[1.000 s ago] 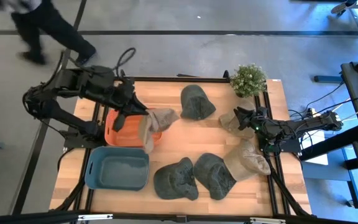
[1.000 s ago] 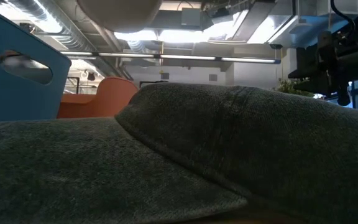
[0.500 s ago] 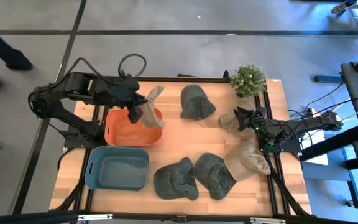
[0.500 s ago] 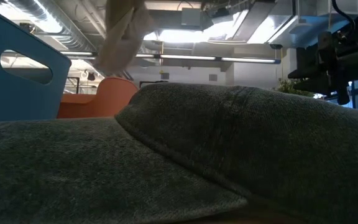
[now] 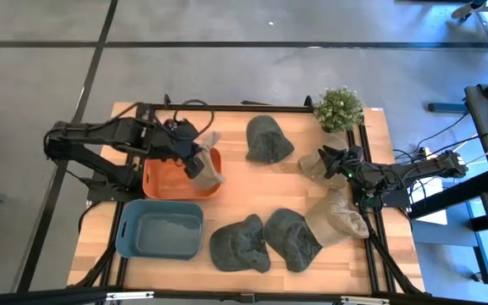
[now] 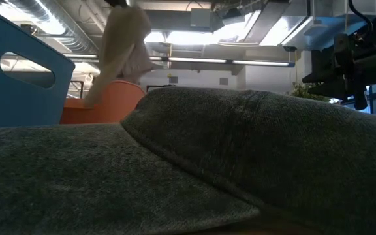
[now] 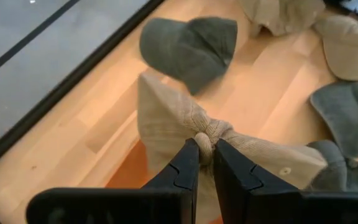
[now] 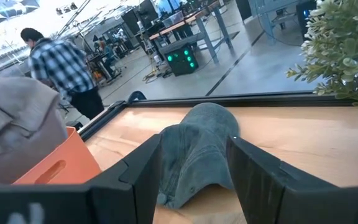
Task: Pick & Place hat
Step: Put the top left brown cap into the orange bin
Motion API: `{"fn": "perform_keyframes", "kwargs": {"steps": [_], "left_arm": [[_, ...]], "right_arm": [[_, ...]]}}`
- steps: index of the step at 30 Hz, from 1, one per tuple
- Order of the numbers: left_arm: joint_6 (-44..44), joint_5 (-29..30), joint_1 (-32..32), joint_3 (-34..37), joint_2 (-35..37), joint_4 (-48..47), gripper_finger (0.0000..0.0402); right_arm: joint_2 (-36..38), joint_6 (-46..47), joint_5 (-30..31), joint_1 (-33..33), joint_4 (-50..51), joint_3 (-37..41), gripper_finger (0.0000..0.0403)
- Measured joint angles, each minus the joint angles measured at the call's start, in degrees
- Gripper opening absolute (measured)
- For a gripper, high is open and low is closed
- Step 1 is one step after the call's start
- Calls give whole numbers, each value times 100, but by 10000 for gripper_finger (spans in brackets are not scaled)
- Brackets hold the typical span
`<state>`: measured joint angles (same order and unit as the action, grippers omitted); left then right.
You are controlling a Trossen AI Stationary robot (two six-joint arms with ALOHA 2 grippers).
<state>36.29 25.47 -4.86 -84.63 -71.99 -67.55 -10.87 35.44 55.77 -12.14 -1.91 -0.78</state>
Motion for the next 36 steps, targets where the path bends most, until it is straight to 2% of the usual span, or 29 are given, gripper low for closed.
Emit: {"fn": "perform_keyframes", "kwargs": {"steps": [6,10,19,29,36], "left_arm": [[47,-48,9,599,3,331,28],[-231,-17,8,963,0,683,30],[-405,48,9,1494,-12,1314,57],[-420,7,9,1584,-15,1360,68],[-654,7,9,1584,-13,1364,112]], "right_arm": [[0,-9,0,0,1,0,179],[0,-6,2,0,2,0,179],[0,-11,2,0,2,0,179],[0,-11,4,0,2,0,179],[0,2,4,2,2,0,179]]}}
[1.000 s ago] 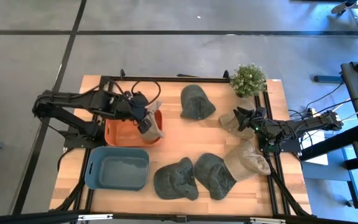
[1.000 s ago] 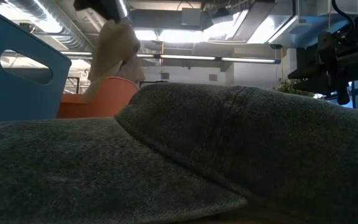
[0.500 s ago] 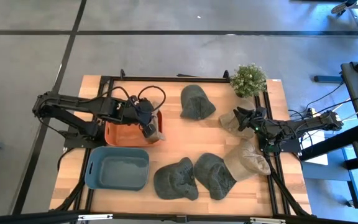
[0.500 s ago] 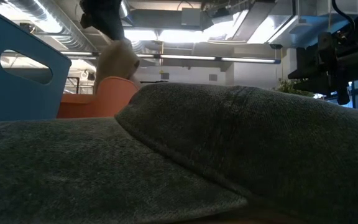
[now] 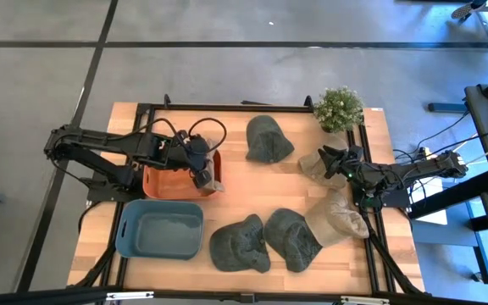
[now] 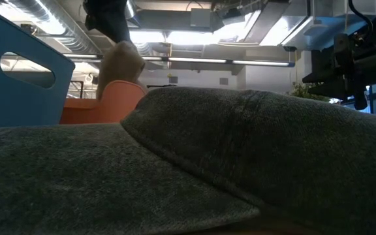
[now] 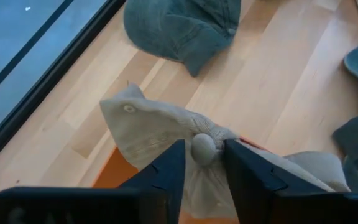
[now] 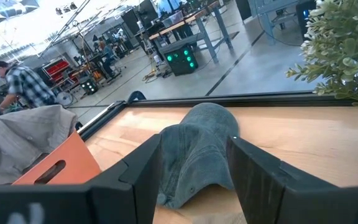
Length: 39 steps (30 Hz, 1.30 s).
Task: Pick & Place hat
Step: Put the top left brown cap into the orange bin, then put the bottom left gray cap into the blue bin
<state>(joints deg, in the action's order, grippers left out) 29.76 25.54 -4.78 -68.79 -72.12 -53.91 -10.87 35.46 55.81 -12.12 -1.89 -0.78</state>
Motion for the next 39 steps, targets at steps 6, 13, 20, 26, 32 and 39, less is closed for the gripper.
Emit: {"fn": "perform_keyframes", "kwargs": {"steps": [6,13,20,26,32,39], "left_arm": [[-10,46,0,-1,0,-3,153],[-138,-164,0,-239,2,-6,173],[-301,-136,0,-520,4,12,178],[-56,-651,0,-651,7,845,176],[-875,-1563,0,-654,-26,2053,177],[-879,-1660,0,-654,-26,2369,174]], "right_arm": [[0,3,0,1,0,0,179],[0,3,0,-2,2,0,179],[0,3,0,1,0,0,179],[0,-4,2,0,1,0,179],[0,-8,2,1,0,0,179],[0,7,2,1,2,0,179]]}}
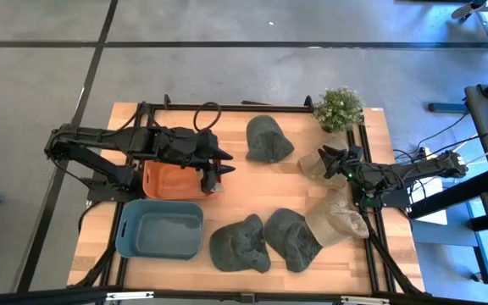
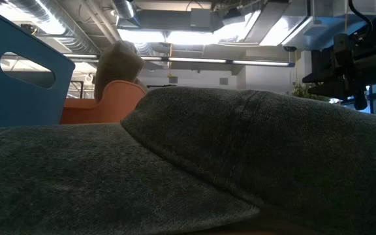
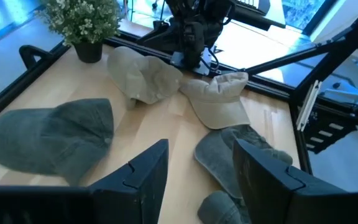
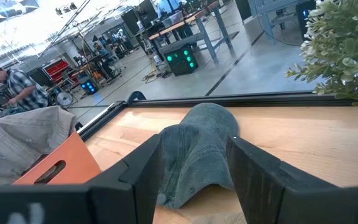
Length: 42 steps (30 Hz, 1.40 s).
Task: Pick & Place hat
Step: Put the bottom left gray cap into the blue bin
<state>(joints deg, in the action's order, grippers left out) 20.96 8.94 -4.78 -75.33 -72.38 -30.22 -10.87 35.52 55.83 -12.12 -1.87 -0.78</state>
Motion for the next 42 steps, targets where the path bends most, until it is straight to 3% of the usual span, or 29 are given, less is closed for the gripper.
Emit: {"fn": "perform_keyframes", "kwargs": {"steps": [10,12,17,20,27,31,36,42], "left_arm": [[76,-39,0,0,0,-1,177],[75,-67,0,0,0,-33,177],[76,-71,0,0,0,-209,176],[76,-71,0,0,0,-274,174],[77,-71,0,2,0,-343,175],[77,-71,0,2,0,-345,171],[77,-114,0,4,0,-380,172],[77,-168,0,7,0,-948,171]], "right_arm": [[0,291,-187,0,-55,0,179],[0,-127,-655,0,-395,0,179],[-73,-2243,-3010,-4,-2097,-212,179],[-345,-2429,-3182,-2,-1722,-808,179],[-2280,-2704,-3601,-144,-115,-2561,179],[-3584,-2406,-3976,-473,1302,-3720,179],[-5105,-1371,-3478,-1270,2427,-4873,179],[-6414,461,-3106,-2303,2521,-5477,179]]}}
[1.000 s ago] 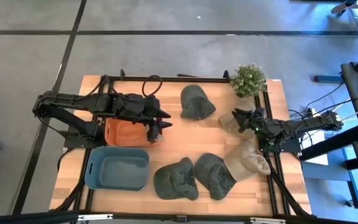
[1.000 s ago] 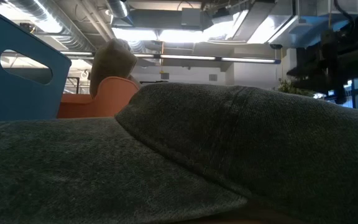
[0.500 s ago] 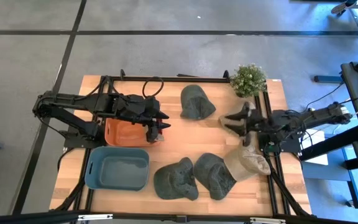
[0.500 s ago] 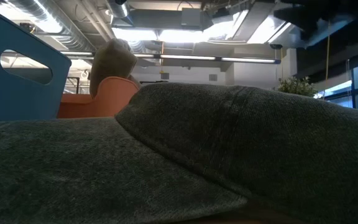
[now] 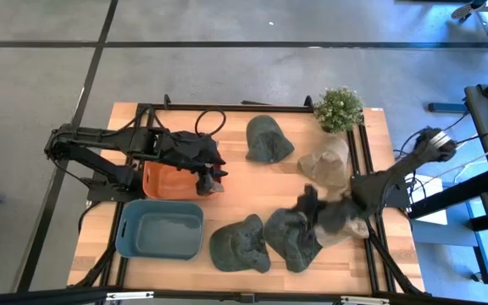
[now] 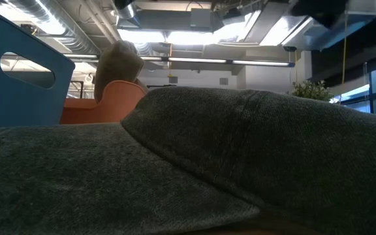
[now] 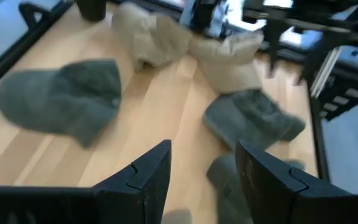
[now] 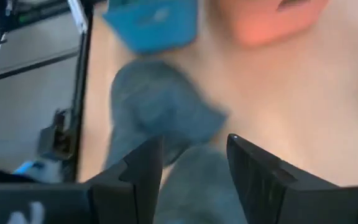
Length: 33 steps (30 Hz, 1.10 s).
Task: Pick & Place hat
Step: Put the bottom left gray cap into the blue bin
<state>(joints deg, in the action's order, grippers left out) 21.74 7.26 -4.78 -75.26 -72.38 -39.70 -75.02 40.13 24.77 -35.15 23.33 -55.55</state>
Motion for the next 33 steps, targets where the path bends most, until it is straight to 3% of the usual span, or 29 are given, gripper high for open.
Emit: {"fn": "perform_keyframes", "kwargs": {"steps": [5,9,18,22,33], "left_arm": [[2,-309,-7,0,0,-223,169],[1,-537,-100,0,0,-185,170],[0,-546,-422,0,0,-177,168],[-110,-545,-502,0,0,-179,168],[-289,-530,-575,0,-2,-175,167]], "right_arm": [[-1047,848,279,-763,-748,-191,179],[-1972,1107,745,-964,-1096,-498,179],[-3820,1162,409,-897,-1157,-1455,179],[-4162,1342,422,-884,-1315,-1629,179],[-4191,1349,354,-876,-1302,-1642,179]]}}
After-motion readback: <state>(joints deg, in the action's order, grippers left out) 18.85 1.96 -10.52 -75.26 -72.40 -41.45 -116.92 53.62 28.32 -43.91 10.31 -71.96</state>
